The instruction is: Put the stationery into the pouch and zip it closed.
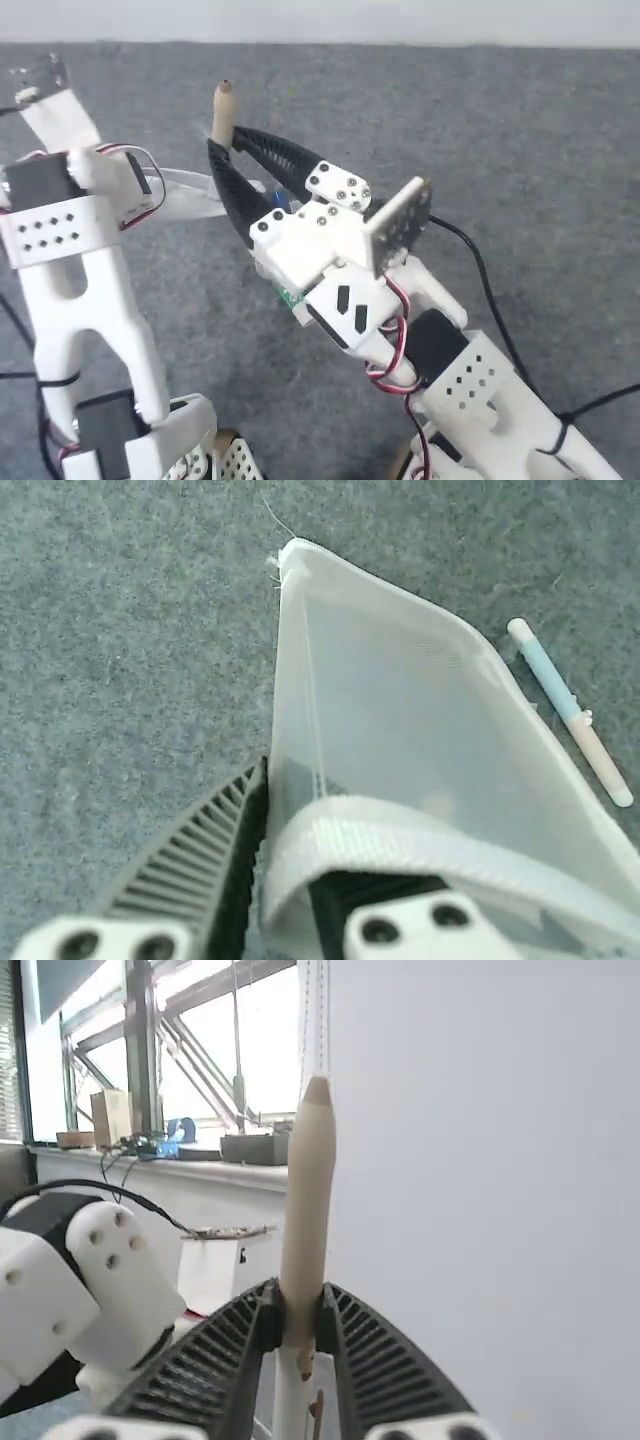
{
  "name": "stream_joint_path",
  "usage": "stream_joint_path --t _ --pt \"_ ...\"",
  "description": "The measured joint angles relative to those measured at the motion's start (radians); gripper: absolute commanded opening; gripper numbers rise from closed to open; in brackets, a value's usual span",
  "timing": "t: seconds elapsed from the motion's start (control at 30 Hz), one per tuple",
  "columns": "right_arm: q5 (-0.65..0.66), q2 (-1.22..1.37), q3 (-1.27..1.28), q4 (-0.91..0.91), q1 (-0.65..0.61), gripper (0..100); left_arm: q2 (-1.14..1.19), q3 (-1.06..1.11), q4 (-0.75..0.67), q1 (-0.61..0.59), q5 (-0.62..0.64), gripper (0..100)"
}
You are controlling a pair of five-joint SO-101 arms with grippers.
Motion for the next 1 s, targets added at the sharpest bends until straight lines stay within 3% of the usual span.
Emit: stream_joint_path --t 0.5,0.87,1.0 --pt "0.0 0.282 0.129 -0.42 -0.02 0.7 0.0 0.0 0.0 0.0 0.0 1" --pt "-0.002 0.493 0.135 -0.563 -0.008 0.7 0.0 0.0 0.0 0.0 0.003 1" --pt "0.089 0.545 0.138 -0.578 -0.009 1.0 0.0 0.0 0.0 0.0 0.005 1"
